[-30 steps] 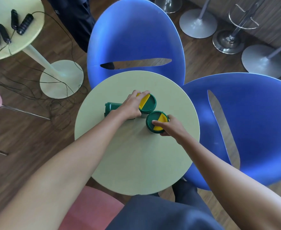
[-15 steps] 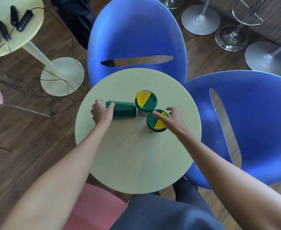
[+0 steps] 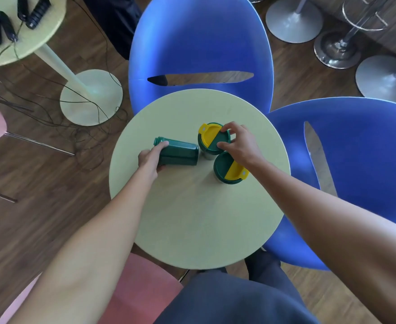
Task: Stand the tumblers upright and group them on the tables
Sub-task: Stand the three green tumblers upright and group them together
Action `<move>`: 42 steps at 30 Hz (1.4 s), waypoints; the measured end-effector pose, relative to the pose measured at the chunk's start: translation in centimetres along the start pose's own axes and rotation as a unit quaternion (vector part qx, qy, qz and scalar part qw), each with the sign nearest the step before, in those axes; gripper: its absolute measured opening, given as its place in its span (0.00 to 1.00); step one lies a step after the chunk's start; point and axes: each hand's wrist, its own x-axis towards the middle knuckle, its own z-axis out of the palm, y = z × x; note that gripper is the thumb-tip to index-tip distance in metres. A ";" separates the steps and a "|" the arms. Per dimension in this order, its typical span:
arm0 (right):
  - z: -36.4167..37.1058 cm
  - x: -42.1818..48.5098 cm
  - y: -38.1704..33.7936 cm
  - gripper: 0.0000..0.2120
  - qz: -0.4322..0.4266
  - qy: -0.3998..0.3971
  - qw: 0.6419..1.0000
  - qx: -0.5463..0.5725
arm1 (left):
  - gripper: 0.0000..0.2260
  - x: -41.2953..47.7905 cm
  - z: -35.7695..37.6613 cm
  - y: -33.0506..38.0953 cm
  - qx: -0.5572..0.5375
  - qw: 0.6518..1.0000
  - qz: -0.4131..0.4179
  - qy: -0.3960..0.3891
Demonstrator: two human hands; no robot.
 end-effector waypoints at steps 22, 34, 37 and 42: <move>0.5 -0.9 -0.5 0.18 0.019 0.025 0.999 0.010 | 0.46 -10.8 1.0 -6.8 0.395 0.801 0.449 0.036; 0.2 -0.6 -0.6 0.18 0.021 -0.007 1.000 -0.021 | 0.17 -10.8 0.3 -5.3 0.155 0.944 0.284 -0.068; 0.1 -0.6 -0.5 0.18 0.019 -0.010 1.000 -0.019 | 0.18 -10.7 0.5 -5.2 0.127 0.953 0.269 -0.064; 0.1 -0.5 -0.3 0.18 0.017 -0.012 1.000 -0.015 | 0.21 -10.7 0.8 -5.2 0.115 0.957 0.256 -0.066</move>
